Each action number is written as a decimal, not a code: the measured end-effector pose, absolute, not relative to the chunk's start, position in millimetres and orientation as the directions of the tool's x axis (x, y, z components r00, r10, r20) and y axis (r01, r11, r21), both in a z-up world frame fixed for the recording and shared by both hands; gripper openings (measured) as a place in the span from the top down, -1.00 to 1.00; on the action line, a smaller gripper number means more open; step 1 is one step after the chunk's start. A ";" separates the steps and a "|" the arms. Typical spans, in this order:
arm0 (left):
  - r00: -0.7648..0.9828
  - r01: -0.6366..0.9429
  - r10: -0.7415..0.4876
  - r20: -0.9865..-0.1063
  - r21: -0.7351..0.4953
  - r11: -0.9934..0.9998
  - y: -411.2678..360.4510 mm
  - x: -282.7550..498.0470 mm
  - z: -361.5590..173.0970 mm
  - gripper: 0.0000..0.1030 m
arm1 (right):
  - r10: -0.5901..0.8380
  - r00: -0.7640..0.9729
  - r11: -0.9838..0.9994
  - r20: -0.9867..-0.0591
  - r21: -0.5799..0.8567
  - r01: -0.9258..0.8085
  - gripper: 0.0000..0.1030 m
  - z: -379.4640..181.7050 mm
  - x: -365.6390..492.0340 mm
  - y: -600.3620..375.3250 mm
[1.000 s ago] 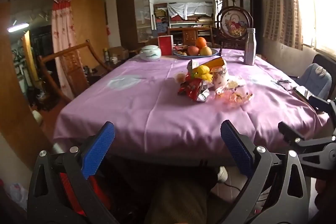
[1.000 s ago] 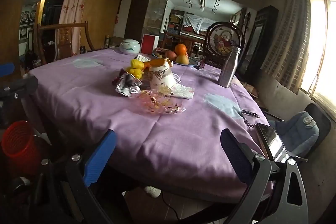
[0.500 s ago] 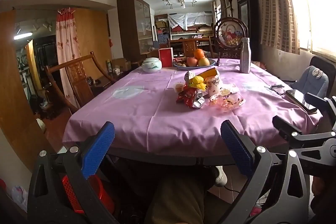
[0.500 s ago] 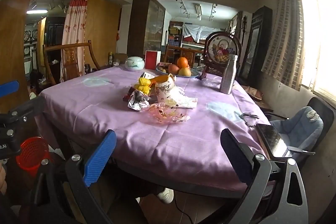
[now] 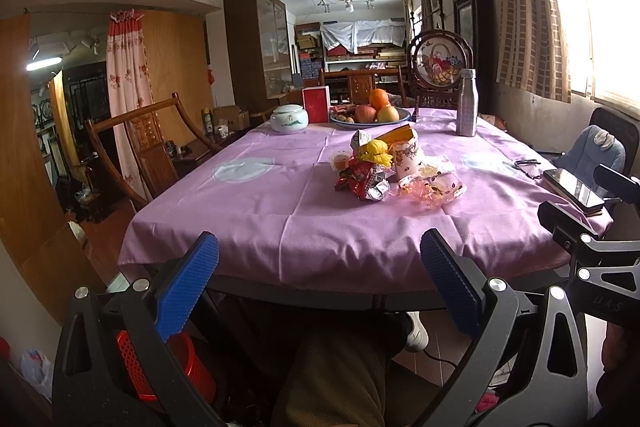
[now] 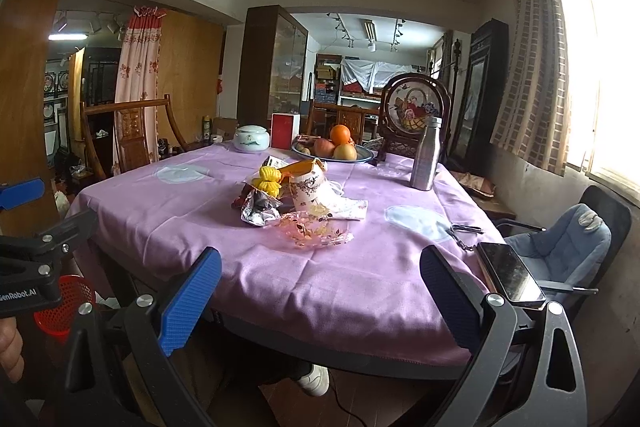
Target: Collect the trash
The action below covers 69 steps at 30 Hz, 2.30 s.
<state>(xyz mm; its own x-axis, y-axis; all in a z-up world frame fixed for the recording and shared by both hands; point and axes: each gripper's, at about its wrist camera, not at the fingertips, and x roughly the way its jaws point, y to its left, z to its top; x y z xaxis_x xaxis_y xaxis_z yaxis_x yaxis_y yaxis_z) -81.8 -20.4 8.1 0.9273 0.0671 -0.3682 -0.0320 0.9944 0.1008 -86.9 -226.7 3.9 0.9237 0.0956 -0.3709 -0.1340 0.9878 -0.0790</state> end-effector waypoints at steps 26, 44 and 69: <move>0.935 -0.039 0.067 -0.348 0.088 0.995 -21.0 -104.2 23.4 -0.87 | 0.087 0.938 0.987 -0.334 -0.101 -0.127 -0.89 17.0 -110.3 -223.9; 0.928 -0.041 0.072 -0.366 0.092 0.995 -23.0 -101.3 16.6 -0.87 | 0.082 0.938 0.989 -0.335 -0.091 -0.119 -0.89 16.2 -108.8 -228.9; 0.898 -0.018 0.049 -0.438 0.074 0.997 -19.1 -86.3 -9.7 -0.87 | 0.079 0.928 0.989 -0.365 -0.086 -0.119 -0.89 1.5 -97.5 -228.6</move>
<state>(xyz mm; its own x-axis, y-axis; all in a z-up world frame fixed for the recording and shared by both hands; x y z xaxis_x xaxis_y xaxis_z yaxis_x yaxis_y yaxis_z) -86.3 -19.1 -9.7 0.8977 0.0485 -0.4379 -0.0177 0.9971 0.0743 -97.5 -228.6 1.5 0.9277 0.0794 -0.3647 -0.1186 0.9892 -0.0863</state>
